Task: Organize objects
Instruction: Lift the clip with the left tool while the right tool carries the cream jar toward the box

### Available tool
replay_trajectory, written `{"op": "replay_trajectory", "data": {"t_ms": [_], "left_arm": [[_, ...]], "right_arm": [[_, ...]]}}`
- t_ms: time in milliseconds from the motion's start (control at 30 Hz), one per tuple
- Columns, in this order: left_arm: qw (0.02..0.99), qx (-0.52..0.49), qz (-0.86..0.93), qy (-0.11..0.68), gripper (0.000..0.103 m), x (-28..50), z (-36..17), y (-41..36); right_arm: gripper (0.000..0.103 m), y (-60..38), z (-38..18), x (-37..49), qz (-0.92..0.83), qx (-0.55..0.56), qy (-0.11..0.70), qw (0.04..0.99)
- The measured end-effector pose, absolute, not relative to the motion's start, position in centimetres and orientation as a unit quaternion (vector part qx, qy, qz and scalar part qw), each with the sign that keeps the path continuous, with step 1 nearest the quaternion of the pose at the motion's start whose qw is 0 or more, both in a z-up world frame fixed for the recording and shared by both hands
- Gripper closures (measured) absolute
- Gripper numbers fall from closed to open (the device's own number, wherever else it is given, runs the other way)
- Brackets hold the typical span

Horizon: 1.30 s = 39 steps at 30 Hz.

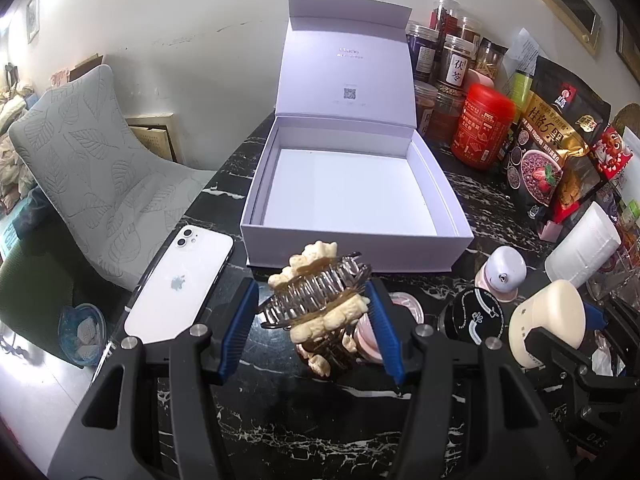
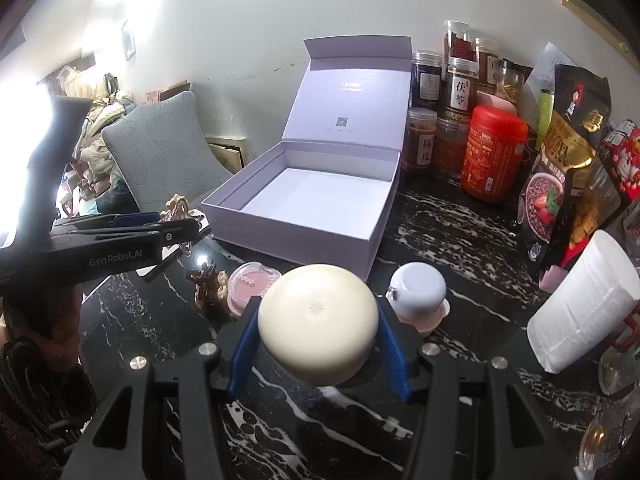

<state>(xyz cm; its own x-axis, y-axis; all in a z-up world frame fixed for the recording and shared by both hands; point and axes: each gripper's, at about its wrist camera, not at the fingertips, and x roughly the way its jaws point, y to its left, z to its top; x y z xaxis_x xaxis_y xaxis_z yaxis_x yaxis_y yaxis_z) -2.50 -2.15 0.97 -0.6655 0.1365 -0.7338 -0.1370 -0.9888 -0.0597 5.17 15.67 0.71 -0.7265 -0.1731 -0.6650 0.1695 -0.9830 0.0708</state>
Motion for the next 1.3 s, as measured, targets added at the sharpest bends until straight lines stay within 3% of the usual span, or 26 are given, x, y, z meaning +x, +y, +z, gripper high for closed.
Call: {"op": "replay_trajectory", "data": {"t_ms": [1300], "left_arm": [[0.086, -0.380, 0.921, 0.008, 0.049, -14.0, 3.8, -0.6]], "right_arm": [[0.047, 16.1, 3.8, -7.2, -0.928, 0.350, 0.005, 0.127]]}}
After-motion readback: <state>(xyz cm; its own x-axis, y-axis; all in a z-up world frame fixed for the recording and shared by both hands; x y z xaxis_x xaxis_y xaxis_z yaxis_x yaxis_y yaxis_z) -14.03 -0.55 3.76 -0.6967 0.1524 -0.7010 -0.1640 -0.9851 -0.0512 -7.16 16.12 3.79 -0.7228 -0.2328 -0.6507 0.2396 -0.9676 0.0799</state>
